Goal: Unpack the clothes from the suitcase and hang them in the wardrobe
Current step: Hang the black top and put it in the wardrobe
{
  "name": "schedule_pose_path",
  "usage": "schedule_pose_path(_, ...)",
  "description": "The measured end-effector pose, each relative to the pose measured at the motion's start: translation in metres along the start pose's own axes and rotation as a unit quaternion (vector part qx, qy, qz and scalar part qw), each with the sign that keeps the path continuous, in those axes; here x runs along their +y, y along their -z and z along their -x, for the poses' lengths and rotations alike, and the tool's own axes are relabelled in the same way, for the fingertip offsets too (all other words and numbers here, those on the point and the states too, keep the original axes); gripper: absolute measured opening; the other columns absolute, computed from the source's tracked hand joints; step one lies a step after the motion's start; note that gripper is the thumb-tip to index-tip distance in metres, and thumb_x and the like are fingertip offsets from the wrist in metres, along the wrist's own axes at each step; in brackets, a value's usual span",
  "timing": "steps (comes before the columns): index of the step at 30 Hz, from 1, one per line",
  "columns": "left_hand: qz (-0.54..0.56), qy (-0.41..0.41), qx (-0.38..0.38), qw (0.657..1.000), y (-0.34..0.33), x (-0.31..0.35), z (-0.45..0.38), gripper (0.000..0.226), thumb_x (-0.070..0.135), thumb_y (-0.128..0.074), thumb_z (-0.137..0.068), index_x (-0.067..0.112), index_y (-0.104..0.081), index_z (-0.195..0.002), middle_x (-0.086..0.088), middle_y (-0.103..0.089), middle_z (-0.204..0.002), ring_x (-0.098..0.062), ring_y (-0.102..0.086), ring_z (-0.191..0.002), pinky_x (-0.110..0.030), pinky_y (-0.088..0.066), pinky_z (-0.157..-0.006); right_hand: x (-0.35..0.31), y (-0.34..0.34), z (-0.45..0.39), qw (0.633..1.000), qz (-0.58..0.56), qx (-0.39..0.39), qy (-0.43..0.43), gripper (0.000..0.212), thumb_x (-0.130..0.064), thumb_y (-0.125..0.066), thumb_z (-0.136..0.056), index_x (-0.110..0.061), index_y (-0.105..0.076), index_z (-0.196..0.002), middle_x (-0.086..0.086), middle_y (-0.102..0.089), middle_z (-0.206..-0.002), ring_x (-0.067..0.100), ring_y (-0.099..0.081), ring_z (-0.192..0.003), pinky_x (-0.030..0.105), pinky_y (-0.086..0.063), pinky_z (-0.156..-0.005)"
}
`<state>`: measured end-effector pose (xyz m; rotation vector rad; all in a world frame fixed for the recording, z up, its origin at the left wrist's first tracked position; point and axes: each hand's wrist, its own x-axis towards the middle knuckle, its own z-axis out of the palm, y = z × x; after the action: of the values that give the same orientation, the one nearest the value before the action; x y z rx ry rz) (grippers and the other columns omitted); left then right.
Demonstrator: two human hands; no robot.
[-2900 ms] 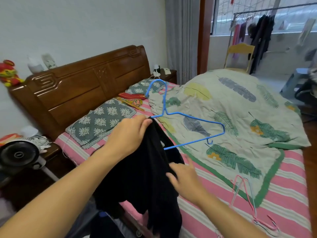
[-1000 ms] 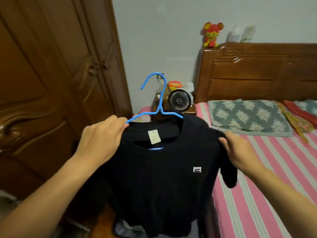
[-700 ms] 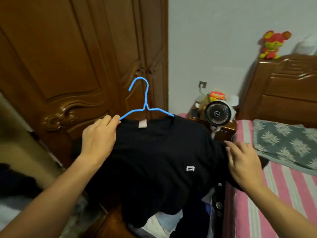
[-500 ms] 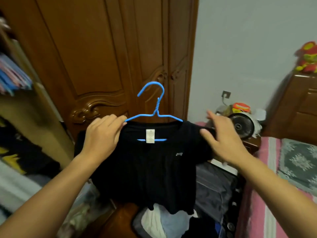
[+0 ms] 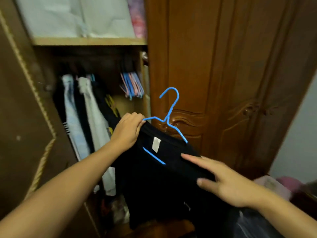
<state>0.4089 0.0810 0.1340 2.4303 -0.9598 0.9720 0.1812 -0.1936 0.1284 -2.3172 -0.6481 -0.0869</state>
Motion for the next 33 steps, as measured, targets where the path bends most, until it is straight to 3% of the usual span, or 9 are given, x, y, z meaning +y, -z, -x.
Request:
schedule_pose_path(2,0.003,0.022,-0.007,1.0,0.004,-0.019,0.006,0.032,0.037,-0.034,-0.106,0.017,-0.056,-0.095,-0.005,-0.054,-0.087,-0.029,-0.051,-0.082,-0.039,-0.041,-0.078,-0.003,-0.008,-0.021,0.988,-0.147,-0.046,-0.033,0.076,-0.01,-0.064,-0.095,-0.055,-0.033,-0.147,-0.025,-0.037,-0.154,-0.002,-0.031,-0.144,0.02,-0.022,-0.119)
schedule_pose_path(7,-0.009,0.075,-0.046,0.996,0.01,-0.069,-0.005,0.022,0.035,-0.041,-0.106,0.022,-0.048,-0.09,0.002,-0.048,-0.086,-0.025,-0.052,-0.085,-0.037,-0.04,-0.07,-0.029,-0.012,-0.09,0.881,-0.466,-0.045,-0.077,0.075,0.0,-0.066,-0.084,-0.039,-0.047,-0.146,-0.006,-0.05,-0.15,0.019,-0.049,-0.137,0.038,-0.037,-0.115)
schedule_pose_path(12,-0.04,0.049,-0.044,0.997,0.024,-0.126,-0.038,0.024,0.04,-0.034,-0.107,0.024,-0.045,-0.093,0.008,-0.041,-0.087,-0.022,-0.052,-0.087,-0.036,-0.042,-0.067,-0.045,-0.008,-0.171,0.976,-0.208,0.036,-0.052,0.092,0.027,-0.044,-0.081,-0.041,-0.05,-0.142,-0.024,-0.043,-0.151,-0.006,-0.036,-0.14,0.022,-0.027,-0.118)
schedule_pose_path(15,-0.024,0.068,-0.064,0.995,0.018,-0.16,-0.057,0.032,0.043,-0.035,-0.106,0.024,-0.054,-0.123,0.002,-0.051,-0.118,-0.022,-0.051,-0.113,-0.035,-0.045,-0.088,-0.048,-0.021,-0.207,0.995,-0.033,0.085,-0.038,0.098,0.028,-0.039,-0.073,-0.036,-0.044,-0.146,-0.029,-0.027,-0.152,-0.025,-0.017,-0.136,0.0,-0.01,-0.11)
schedule_pose_path(17,-0.058,0.083,-0.083,0.991,0.015,-0.184,-0.065,0.044,0.046,-0.037,-0.105,0.027,-0.045,-0.145,-0.004,-0.041,-0.143,-0.025,-0.039,-0.133,-0.039,-0.038,-0.107,-0.043,-0.017,-0.22,0.99,0.047,0.129,-0.038,0.101,0.029,-0.039,-0.068,-0.037,-0.039,-0.144,-0.025,-0.025,-0.149,-0.02,-0.016,-0.139,-0.004,-0.005,-0.106)
schedule_pose_path(20,-0.196,0.107,-0.127,0.966,0.018,-0.236,-0.062,0.053,0.038,-0.045,-0.102,0.026,-0.035,-0.153,-0.014,-0.031,-0.154,-0.034,-0.029,-0.142,-0.042,-0.031,-0.114,-0.037,0.011,-0.238,0.978,0.109,0.173,-0.035,0.097,0.027,-0.044,-0.068,-0.034,-0.037,-0.143,-0.016,-0.028,-0.15,-0.001,-0.021,-0.144,-0.006,-0.006,-0.104)
schedule_pose_path(25,-0.267,0.251,-0.205,0.908,0.028,-0.298,-0.039,0.074,0.028,-0.048,-0.095,0.033,-0.011,-0.159,-0.016,0.0,-0.166,-0.04,0.0,-0.153,-0.05,-0.012,-0.124,-0.023,-0.007,-0.32,0.976,0.198,0.087,-0.039,0.089,0.014,-0.043,-0.074,-0.023,-0.034,-0.154,-0.014,-0.019,-0.157,0.002,-0.013,-0.146,0.01,-0.007,-0.117)
schedule_pose_path(28,-0.236,0.263,-0.186,0.917,0.033,-0.305,-0.035,0.077,0.029,-0.047,-0.096,0.034,-0.004,-0.16,-0.016,0.002,-0.166,-0.039,-0.002,-0.153,-0.049,-0.019,-0.123,-0.007,-0.03,-0.36,0.981,0.174,0.076,-0.039,0.084,0.012,-0.044,-0.081,-0.022,-0.03,-0.156,-0.007,-0.017,-0.164,0.014,-0.017,-0.152,0.029,-0.016,-0.124)
schedule_pose_path(33,-0.157,0.221,-0.137,0.953,0.028,-0.294,-0.052,0.074,0.028,-0.052,-0.097,0.036,-0.012,-0.16,-0.014,-0.002,-0.166,-0.035,-0.008,-0.153,-0.046,-0.024,-0.122,-0.025,-0.022,-0.409,0.984,0.167,0.054,-0.002,0.077,0.014,-0.042,-0.083,-0.017,-0.036,-0.153,-0.003,-0.027,-0.162,0.019,-0.025,-0.149,0.014,-0.014,-0.113)
